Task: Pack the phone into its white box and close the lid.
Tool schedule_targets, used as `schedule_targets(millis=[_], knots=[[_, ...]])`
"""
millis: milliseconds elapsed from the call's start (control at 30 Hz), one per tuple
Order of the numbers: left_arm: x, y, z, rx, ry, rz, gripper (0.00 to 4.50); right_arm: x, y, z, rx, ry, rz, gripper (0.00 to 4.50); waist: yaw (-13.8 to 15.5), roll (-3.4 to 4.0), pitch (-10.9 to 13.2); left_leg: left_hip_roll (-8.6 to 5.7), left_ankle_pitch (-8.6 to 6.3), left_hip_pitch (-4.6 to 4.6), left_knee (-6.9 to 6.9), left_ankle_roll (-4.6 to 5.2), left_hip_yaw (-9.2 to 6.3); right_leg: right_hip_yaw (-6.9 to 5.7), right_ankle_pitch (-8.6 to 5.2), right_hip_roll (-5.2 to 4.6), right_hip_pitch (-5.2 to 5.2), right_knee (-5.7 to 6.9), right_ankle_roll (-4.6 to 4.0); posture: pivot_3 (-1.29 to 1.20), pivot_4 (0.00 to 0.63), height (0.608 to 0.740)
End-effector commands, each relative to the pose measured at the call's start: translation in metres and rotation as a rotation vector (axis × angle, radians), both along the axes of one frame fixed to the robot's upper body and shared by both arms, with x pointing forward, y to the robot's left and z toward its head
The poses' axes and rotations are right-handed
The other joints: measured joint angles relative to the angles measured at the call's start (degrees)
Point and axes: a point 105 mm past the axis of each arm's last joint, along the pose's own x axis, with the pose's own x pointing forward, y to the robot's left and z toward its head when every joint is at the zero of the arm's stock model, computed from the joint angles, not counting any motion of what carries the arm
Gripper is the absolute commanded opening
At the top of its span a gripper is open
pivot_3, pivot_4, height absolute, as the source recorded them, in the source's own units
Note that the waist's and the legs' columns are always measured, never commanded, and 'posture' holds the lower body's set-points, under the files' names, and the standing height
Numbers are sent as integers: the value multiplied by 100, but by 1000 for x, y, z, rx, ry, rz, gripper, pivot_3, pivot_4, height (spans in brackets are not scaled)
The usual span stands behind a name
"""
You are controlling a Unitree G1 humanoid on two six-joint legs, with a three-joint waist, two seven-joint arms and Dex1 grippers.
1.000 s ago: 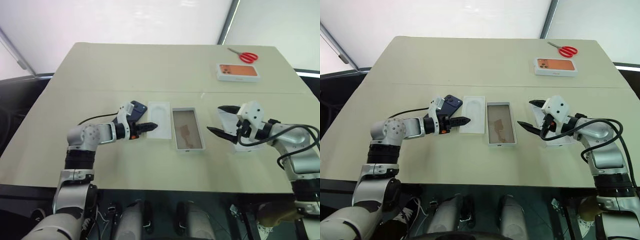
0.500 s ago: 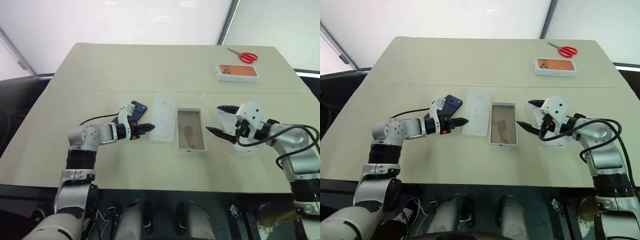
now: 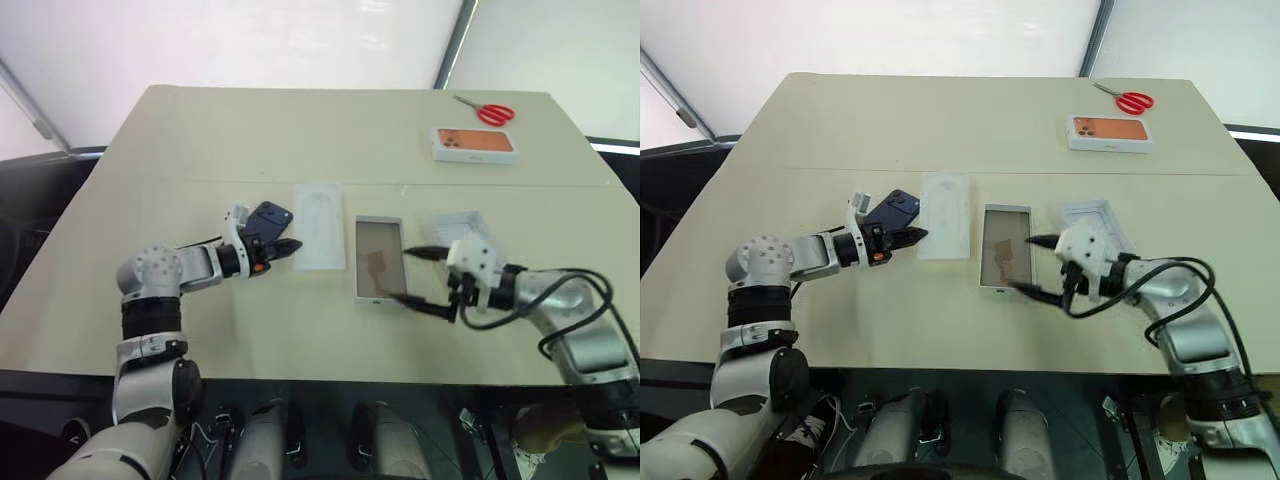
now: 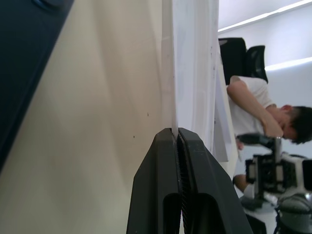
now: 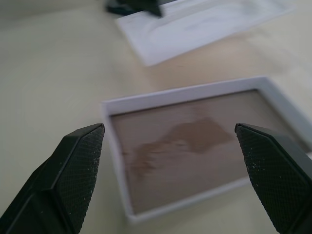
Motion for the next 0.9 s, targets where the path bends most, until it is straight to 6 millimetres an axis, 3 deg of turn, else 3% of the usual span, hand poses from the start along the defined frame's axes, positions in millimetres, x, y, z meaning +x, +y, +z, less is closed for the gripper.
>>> schedule_targets(millis=[33, 133, 233, 333, 467, 600, 733, 900], knots=[[0, 0, 16, -18, -50, -3, 23, -3, 7, 10, -6, -37, 45, 4500, 12, -2, 0, -1, 0, 0, 1, 0, 0, 0, 0, -1, 0, 0, 0, 0, 150, 738], [0, 3, 17, 6, -74, 19, 23, -1, 17, 1, -33, -20, 75, 4500, -10, -4, 1, 1, 0, 0, 1, -1, -1, 0, 0, 0, 0, 0, 0, 0, 150, 738], [1, 5, 19, 16, -87, 33, 0, 5, 20, -11, -87, 12, 82, 3639, -17, -4, 1, 3, 1, 0, 0, -3, -2, 0, 0, 1, -1, 0, -1, 0, 150, 738], [2, 6, 23, 27, -106, 42, 0, 10, 16, -25, -179, 4, 96, 2137, 1, -4, 1, 1, 1, 0, 0, -3, -1, 0, 0, 4, 0, 0, -1, 0, 150, 738], [1, 8, 27, 31, -118, 49, 0, 13, 20, -24, -162, 14, 116, 52, -15, -7, 3, 0, 1, 0, 0, -3, -1, 0, 0, 3, 0, 0, 0, 0, 150, 738], [4, 9, 41, -31, -120, 63, 0, 10, 27, -23, -164, -9, 169, 52, -13, -9, 4, 3, 2, -1, 0, -5, -2, 0, 0, 7, -1, 0, -1, 0, 150, 738], [4, 4, 63, -93, -158, 47, 0, 9, 51, -21, -158, -62, 225, 52, -17, -16, 7, 3, 4, -1, 1, -7, -2, 0, 0, 8, 0, 1, 0, 0, 150, 738], [1, -1, 64, -84, -156, 34, 0, 14, 68, -28, -172, -89, 224, 52, -17, -15, 7, 2, 4, 0, 0, -7, -1, 0, -1, 8, 0, 2, 1, 0, 150, 738]])
